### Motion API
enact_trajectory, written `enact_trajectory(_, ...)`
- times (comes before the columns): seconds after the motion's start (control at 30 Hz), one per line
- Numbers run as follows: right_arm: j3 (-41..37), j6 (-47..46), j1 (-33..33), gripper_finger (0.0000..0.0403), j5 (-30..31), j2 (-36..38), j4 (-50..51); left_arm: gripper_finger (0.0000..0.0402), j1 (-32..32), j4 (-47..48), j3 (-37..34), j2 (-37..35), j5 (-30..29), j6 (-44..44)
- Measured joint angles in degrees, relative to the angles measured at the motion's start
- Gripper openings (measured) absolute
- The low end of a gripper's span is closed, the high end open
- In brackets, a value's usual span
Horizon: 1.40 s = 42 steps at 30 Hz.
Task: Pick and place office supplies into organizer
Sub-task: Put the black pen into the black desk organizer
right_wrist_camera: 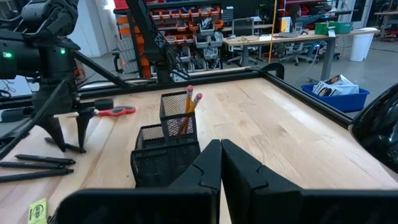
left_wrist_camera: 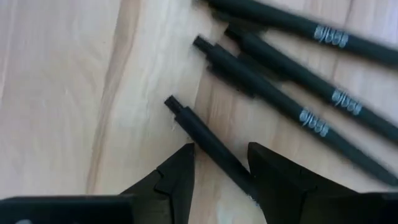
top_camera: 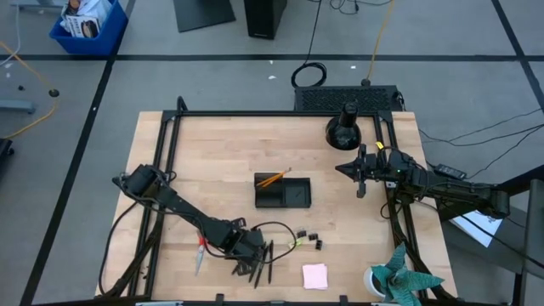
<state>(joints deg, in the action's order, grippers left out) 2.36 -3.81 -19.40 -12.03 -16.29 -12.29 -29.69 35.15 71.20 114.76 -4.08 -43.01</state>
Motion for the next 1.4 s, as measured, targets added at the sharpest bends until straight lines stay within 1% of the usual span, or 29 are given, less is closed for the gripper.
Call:
enact_trajectory(0.2, 0.0, 0.0, 0.0, 0.0004, 0.0, 0.0, 0.0, 0.0159, 0.3, 4.3, 0.0, 0.0, 0.4, 3.9)
enact_trajectory(0.37, 0.0, 0.0, 0.0, 0.0004, 0.0, 0.0, 0.0, 0.0152, 0.3, 5.4, 0.0, -0.1, 2.7, 9.0)
enact_trajectory(0.53, 0.0, 0.0, 0.0, 0.0004, 0.0, 0.0, 0.0, 0.0114, 0.3, 5.0, 0.0, -0.1, 3.4, 9.5)
enact_trajectory(0.8, 0.0, 0.0, 0.0, 0.0004, 0.0, 0.0, 0.0, 0.0017, 0.4, 4.0, 0.0, -0.1, 4.3, 10.1)
enact_trajectory(0.87, 0.0, 0.0, 0.0, 0.0004, 0.0, 0.0, 0.0, 0.0012, 0.3, 4.0, 0.0, -0.1, 4.3, 10.4)
enact_trajectory(0.97, 0.0, 0.0, 0.0, 0.0004, 0.0, 0.0, 0.0, 0.0029, 0.2, 3.7, 0.0, -0.1, 4.0, 12.5)
enact_trajectory(1.07, 0.0, 0.0, 0.0, 0.0004, 0.0, 0.0, 0.0, 0.0041, -0.1, 3.1, -0.1, -0.5, 1.6, 14.9)
enact_trajectory(1.17, 0.0, 0.0, 0.0, 0.0004, 0.0, 0.0, 0.0, 0.0038, 0.2, 2.0, -0.3, -2.0, 0.1, 17.3)
enact_trajectory(1.2, 0.0, 0.0, 0.0, 0.0004, 0.0, 0.0, 0.0, 0.0033, 0.2, 1.7, -0.4, -2.9, -1.5, 18.3)
enact_trajectory(1.33, 0.0, 0.0, 0.0, 0.0004, 0.0, 0.0, 0.0, 0.0012, 1.3, 0.6, -0.8, -7.2, -13.2, 23.1)
enact_trajectory(1.4, 0.0, 0.0, 0.0, 0.0004, 0.0, 0.0, 0.0, 0.001, 1.9, -1.8, -0.4, -10.4, -16.6, 25.8)
